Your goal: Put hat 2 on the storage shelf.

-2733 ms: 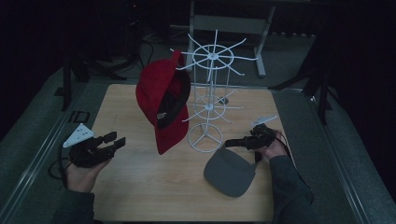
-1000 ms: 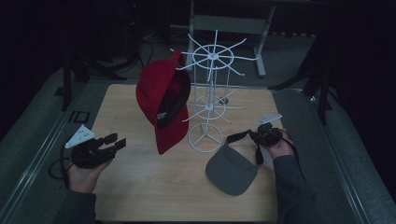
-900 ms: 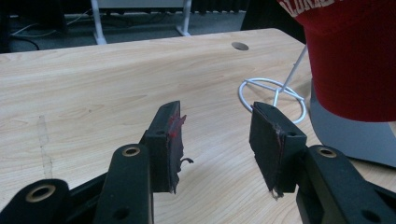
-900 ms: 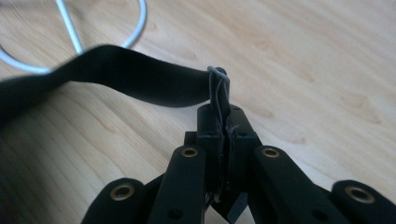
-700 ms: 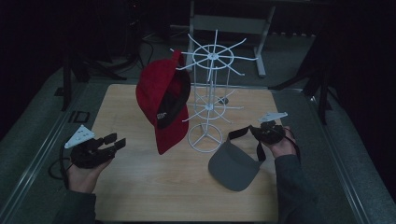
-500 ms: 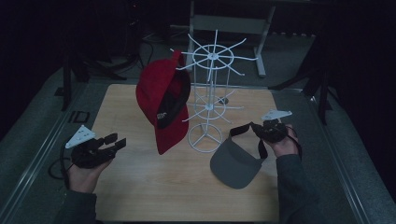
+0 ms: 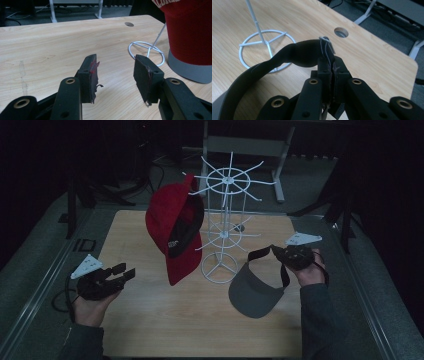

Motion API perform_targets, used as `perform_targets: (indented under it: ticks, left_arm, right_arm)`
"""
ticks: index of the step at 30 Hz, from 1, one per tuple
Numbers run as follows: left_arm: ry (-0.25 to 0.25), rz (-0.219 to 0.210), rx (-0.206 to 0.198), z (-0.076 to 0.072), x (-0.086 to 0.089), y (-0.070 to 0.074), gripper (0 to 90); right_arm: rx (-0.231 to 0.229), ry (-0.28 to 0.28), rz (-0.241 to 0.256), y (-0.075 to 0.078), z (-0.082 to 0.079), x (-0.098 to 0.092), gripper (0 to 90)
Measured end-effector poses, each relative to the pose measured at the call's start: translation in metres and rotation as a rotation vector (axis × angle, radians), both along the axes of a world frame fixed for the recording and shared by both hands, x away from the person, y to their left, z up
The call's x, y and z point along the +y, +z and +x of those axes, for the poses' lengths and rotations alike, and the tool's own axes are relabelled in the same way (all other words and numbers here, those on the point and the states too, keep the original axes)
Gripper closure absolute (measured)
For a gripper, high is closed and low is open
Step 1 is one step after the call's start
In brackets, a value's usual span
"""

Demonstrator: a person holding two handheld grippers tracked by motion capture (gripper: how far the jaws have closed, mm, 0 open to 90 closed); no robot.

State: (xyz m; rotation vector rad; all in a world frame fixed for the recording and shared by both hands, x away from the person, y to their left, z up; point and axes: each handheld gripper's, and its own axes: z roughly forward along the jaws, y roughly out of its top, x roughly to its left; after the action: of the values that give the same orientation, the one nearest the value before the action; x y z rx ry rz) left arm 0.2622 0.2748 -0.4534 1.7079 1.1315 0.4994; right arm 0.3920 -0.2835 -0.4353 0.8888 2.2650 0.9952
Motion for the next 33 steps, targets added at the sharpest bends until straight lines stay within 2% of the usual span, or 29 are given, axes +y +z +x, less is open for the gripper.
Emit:
perform_targets:
  ticks: [11, 33]
  left_arm:
    - [-0.004, 0.001, 0.003, 0.001, -0.001, -0.001, 54.4]
    - [-0.009, 0.003, 0.008, 0.003, -0.003, -0.004, 54.4]
  right_arm:
    - [-0.048, 0.016, 0.005, 0.021, -0.01, 0.001, 87.0]
    - [-0.13, 0.029, 0.013, 0.053, -0.024, 0.001, 87.0]
